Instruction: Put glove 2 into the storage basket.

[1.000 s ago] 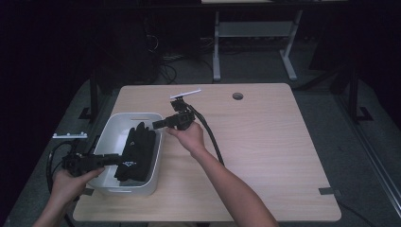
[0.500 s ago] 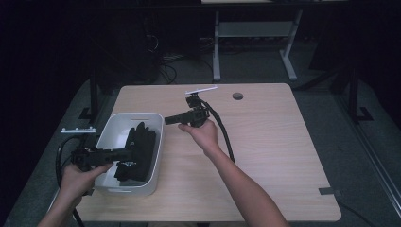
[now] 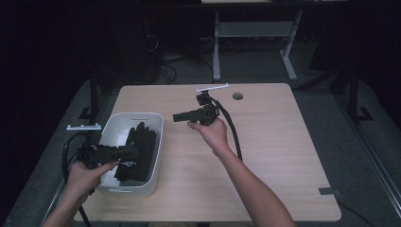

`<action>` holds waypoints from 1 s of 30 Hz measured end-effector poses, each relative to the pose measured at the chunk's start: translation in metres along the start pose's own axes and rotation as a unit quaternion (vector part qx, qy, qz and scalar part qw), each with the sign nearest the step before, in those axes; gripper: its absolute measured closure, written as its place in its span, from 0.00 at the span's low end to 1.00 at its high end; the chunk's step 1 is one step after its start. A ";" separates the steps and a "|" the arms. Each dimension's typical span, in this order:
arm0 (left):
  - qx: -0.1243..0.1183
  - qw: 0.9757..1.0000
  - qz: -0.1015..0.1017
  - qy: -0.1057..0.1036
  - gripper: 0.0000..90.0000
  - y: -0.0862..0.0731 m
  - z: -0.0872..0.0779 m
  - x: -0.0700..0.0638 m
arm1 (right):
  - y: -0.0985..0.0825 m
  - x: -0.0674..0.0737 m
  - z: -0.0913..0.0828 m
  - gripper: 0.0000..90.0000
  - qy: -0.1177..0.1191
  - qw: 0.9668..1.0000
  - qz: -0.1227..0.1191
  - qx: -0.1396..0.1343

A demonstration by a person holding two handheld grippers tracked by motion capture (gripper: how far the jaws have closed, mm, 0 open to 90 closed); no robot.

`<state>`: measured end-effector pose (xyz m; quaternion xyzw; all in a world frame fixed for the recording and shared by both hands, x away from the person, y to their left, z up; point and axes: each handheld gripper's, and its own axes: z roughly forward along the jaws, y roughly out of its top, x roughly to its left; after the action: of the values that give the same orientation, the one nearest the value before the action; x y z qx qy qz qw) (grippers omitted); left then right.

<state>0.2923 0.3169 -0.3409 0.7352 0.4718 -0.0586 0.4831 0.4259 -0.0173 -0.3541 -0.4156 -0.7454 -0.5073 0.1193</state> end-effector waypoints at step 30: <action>0.021 0.999 0.031 -0.018 0.49 0.018 0.037 -0.026 | -0.010 -0.022 -0.051 0.50 -0.026 0.999 0.013 -0.023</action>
<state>0.3049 0.2707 -0.3343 0.7579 0.4388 -0.0668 0.4780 0.4198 -0.0735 -0.3503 -0.4410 -0.7310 -0.5117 0.0964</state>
